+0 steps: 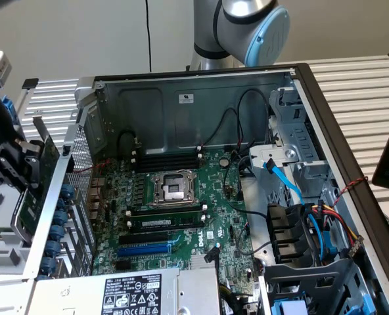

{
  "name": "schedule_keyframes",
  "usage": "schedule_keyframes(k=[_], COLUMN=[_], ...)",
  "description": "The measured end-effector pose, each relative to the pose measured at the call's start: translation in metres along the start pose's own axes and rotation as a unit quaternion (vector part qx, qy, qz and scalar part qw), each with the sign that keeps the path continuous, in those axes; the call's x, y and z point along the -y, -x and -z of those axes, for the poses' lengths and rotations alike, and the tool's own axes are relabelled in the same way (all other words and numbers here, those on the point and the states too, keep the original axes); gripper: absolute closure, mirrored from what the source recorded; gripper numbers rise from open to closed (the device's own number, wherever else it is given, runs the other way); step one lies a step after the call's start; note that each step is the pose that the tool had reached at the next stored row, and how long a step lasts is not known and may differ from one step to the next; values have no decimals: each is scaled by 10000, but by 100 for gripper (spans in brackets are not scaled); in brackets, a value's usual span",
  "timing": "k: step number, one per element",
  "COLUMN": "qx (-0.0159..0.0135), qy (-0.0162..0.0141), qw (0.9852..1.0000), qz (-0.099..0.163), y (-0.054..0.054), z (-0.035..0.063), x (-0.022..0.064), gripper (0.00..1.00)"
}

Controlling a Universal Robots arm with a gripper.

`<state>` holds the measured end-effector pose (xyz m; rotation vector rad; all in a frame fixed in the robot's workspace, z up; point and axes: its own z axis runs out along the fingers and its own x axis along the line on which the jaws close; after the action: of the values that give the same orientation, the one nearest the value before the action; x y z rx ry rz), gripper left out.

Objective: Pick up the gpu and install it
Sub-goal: 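Pick up the gpu and move the gpu toward the slot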

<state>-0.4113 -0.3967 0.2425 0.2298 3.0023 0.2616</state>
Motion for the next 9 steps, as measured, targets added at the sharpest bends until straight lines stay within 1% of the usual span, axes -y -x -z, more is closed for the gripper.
schedule_keyframes(k=[4, 9], qx=[-6, -19], qy=[-1, -3], qw=[10000, 10000], qz=[-1, -3], y=[11, 33], z=[106, 316], x=[-20, -58], gripper=[73, 73])
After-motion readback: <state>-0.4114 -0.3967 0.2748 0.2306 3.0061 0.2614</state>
